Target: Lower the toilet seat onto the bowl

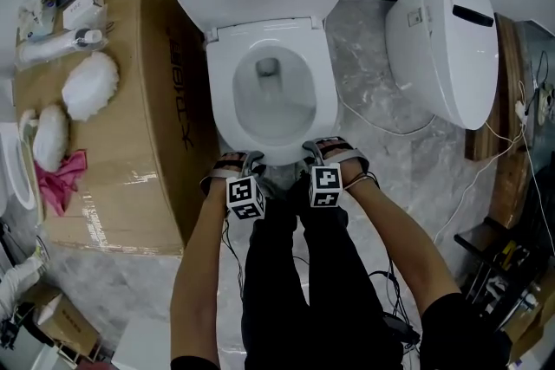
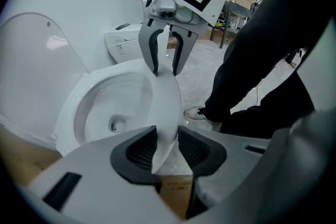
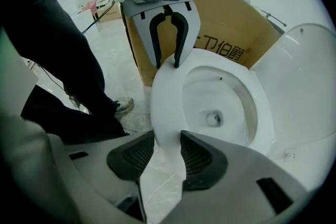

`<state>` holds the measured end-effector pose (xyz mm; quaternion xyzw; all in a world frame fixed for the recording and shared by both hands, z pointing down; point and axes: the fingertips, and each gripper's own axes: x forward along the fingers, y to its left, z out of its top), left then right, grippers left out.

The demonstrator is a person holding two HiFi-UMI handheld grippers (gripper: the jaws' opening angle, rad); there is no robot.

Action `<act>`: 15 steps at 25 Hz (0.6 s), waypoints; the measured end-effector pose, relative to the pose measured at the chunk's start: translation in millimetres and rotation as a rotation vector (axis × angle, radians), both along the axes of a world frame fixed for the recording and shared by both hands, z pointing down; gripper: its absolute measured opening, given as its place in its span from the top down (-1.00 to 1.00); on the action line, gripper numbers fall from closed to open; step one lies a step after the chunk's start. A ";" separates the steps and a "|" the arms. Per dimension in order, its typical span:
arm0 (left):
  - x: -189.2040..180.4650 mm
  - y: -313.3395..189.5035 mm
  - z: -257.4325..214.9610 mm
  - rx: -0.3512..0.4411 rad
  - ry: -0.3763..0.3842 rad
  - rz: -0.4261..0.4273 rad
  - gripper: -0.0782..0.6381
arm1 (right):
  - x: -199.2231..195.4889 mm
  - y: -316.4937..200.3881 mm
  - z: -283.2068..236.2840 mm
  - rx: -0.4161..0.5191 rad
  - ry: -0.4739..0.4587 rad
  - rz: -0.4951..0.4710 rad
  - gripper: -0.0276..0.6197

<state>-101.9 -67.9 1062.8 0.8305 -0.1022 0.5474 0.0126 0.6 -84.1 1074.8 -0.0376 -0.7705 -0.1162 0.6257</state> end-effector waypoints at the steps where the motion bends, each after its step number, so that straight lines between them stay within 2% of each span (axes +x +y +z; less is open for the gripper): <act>1: 0.3 0.8 4.9 0.001 0.001 0.002 0.41 | 0.2 0.7 4.7 -0.004 0.003 0.000 0.39; 15: -1.0 0.5 53.1 -0.054 0.016 -0.022 0.44 | -2.9 0.5 49.8 -0.019 0.034 -0.011 0.38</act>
